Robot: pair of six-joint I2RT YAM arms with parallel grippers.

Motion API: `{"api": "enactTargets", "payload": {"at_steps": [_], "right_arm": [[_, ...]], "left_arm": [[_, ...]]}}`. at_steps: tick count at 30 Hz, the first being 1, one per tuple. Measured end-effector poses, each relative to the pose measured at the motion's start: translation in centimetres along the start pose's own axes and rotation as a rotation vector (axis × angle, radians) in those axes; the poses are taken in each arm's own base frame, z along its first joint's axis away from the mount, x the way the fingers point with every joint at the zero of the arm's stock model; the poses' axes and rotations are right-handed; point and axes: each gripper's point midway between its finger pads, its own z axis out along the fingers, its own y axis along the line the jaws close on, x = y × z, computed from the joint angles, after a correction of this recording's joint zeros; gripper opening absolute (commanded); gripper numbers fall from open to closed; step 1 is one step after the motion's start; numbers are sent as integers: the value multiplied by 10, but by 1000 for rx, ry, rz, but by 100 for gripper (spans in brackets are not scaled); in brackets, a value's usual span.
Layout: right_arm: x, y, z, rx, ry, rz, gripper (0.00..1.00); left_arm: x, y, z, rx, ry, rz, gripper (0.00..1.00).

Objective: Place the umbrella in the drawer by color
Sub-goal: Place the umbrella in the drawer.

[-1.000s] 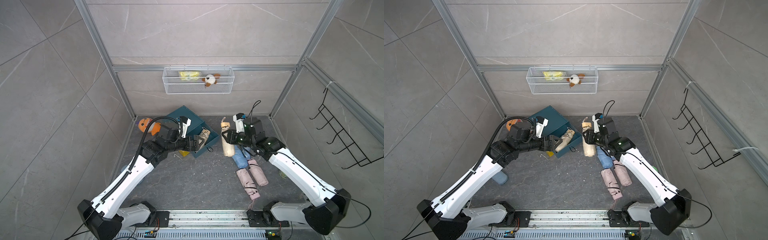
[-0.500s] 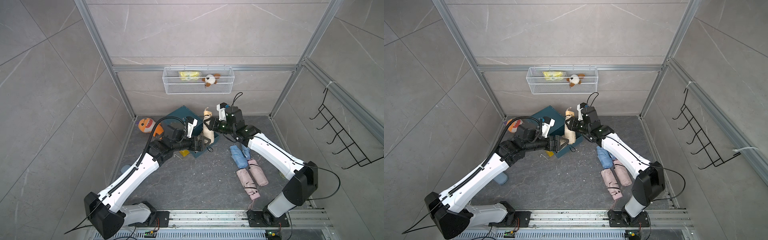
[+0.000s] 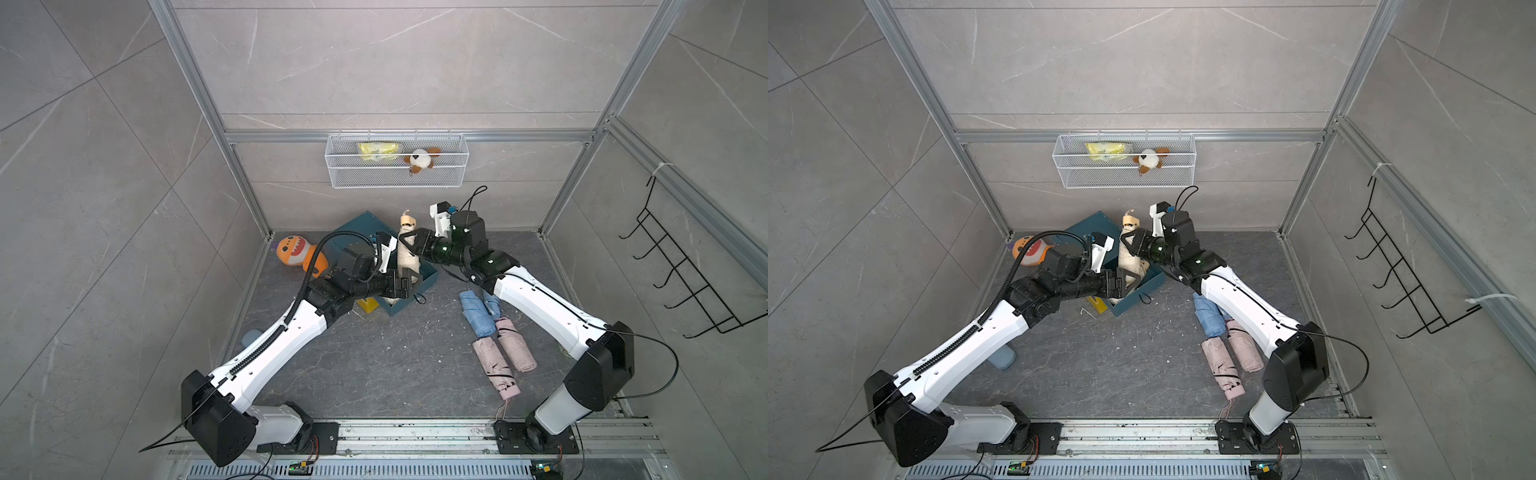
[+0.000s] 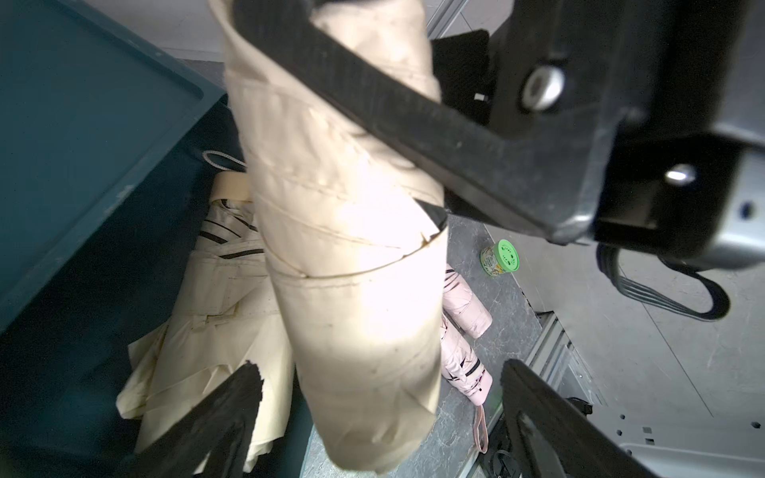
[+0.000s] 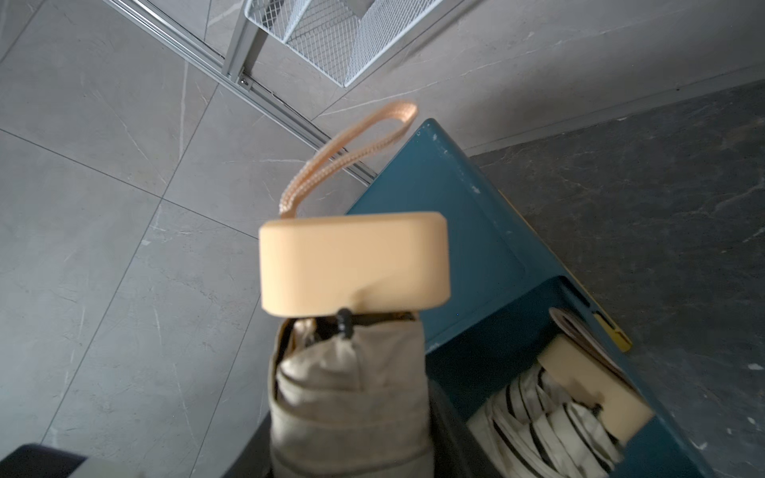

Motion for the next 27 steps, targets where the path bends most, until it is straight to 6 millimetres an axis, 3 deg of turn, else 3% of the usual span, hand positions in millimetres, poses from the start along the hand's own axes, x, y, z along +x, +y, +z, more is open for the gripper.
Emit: {"api": "enactTargets", "payload": {"at_steps": [4,16,27], "right_arm": [[-1,6,1,-34,-3,20,35],[7,3,5,-60,14,67,38],[10,-1,-2,-67,4,62,77]], "left_arm": [[-3,3,0,-15,-15,6,84],[-2,6,4,-25,-28,27,35],[3,11,5,-17,-6,11,24]]}}
